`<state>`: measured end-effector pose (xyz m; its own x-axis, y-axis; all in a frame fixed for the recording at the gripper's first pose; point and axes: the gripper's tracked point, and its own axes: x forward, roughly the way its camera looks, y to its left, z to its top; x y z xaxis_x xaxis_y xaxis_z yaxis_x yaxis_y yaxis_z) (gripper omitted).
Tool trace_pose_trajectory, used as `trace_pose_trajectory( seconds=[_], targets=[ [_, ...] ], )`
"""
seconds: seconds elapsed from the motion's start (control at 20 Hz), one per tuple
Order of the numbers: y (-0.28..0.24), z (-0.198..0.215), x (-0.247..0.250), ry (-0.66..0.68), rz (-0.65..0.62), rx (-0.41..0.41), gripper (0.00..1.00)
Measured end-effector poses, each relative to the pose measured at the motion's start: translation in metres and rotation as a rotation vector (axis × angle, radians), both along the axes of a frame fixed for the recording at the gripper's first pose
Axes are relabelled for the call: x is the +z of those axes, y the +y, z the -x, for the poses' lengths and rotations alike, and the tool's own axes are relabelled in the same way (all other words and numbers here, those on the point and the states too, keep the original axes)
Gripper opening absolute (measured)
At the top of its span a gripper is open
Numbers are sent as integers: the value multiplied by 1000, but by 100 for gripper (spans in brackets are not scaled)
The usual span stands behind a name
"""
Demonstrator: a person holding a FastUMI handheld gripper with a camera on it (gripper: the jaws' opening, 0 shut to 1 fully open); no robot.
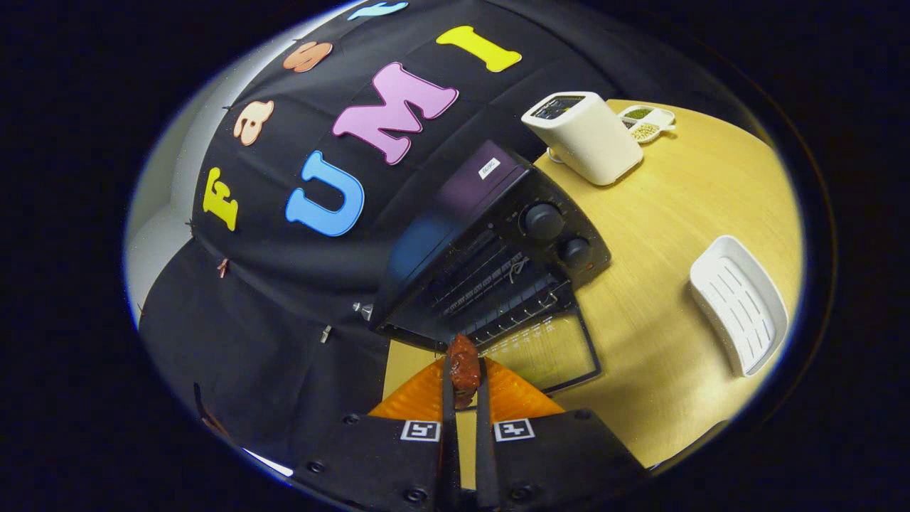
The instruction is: Open the toaster oven, put the food inside, and close the toaster oven door.
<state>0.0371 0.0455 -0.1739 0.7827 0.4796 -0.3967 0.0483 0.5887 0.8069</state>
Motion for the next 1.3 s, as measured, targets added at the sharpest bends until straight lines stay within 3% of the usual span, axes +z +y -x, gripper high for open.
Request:
trace_pose_trajectory(
  seconds=[0.55,0.7,1.15,1.3],
  targets=[
    [49,-88,-30,-83,-103,-209,13],
    [52,-103,-33,-136,-72,-262,13],
    [43,-120,-56,-123,26,-353,13],
    [40,-116,-61,-110,112,-348,27]
  ],
)
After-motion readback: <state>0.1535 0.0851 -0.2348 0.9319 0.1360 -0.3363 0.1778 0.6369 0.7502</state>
